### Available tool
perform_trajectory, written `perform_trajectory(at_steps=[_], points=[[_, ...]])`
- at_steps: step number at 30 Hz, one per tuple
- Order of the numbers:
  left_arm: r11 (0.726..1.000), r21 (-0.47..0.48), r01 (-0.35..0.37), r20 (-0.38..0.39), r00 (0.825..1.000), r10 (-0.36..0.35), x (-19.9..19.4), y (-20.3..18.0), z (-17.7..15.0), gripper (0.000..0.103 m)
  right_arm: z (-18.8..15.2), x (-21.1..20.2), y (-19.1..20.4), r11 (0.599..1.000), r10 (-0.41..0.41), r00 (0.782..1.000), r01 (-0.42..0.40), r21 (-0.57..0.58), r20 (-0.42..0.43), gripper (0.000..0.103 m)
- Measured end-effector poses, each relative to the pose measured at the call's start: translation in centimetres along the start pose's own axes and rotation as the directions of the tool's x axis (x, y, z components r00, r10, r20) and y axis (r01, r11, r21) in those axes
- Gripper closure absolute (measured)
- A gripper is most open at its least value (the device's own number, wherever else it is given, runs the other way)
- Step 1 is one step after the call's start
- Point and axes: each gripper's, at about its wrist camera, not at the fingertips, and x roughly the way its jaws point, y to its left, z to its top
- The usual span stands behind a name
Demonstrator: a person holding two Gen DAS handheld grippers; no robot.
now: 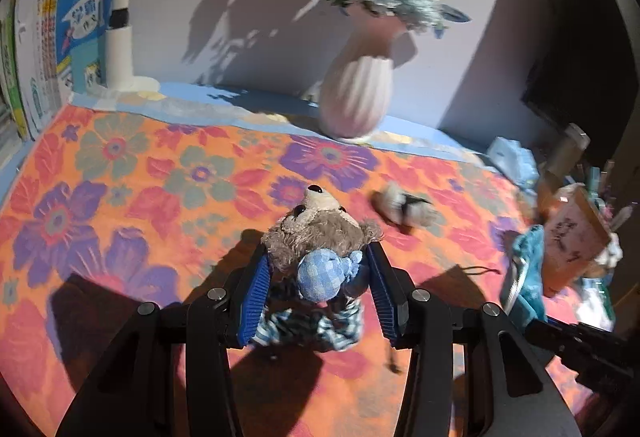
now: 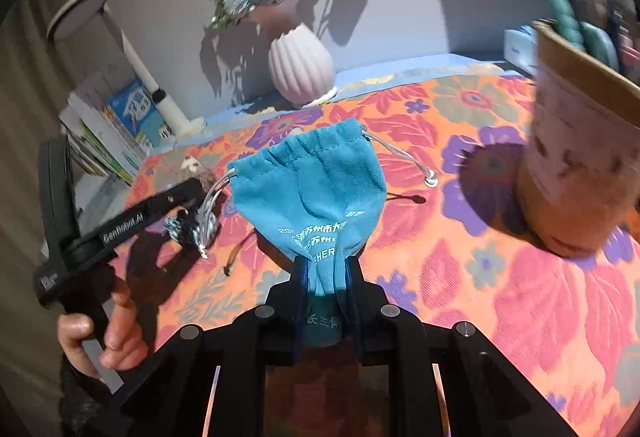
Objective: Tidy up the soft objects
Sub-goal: 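Grasp the plush bear and scrunchie with left tool while right tool grasps the teal bag, then carry bear and teal bag to the glass bowl and release both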
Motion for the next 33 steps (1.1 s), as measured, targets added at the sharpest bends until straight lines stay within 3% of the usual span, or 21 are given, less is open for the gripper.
perform_trajectory(at_steps=[6,12,21,33], points=[[0.995,0.041,0.088,0.004,0.996,-0.088,-2.1,-4.4,-1.1,0.059,0.0,-3.0,-1.1,0.998,-0.027,1.000,0.027,0.064,-0.002,0.086],[0.975,0.069,0.213,0.002,0.977,-0.214,-4.3,-8.9,-1.9,0.059,-0.5,-5.6,-3.7,0.987,-0.048,0.997,0.056,0.153,-0.054,0.086],[0.911,0.165,0.379,-0.034,0.925,-0.378,-6.8,-17.1,-2.9,0.059,-2.1,-12.7,-10.6,0.945,-0.141,0.990,0.135,0.298,-0.001,0.086],[0.787,0.307,0.536,-0.102,0.840,-0.533,-8.4,-29.9,-2.3,0.059,-1.6,-20.6,-15.8,0.905,-0.250,0.957,0.178,0.386,0.146,0.086]])
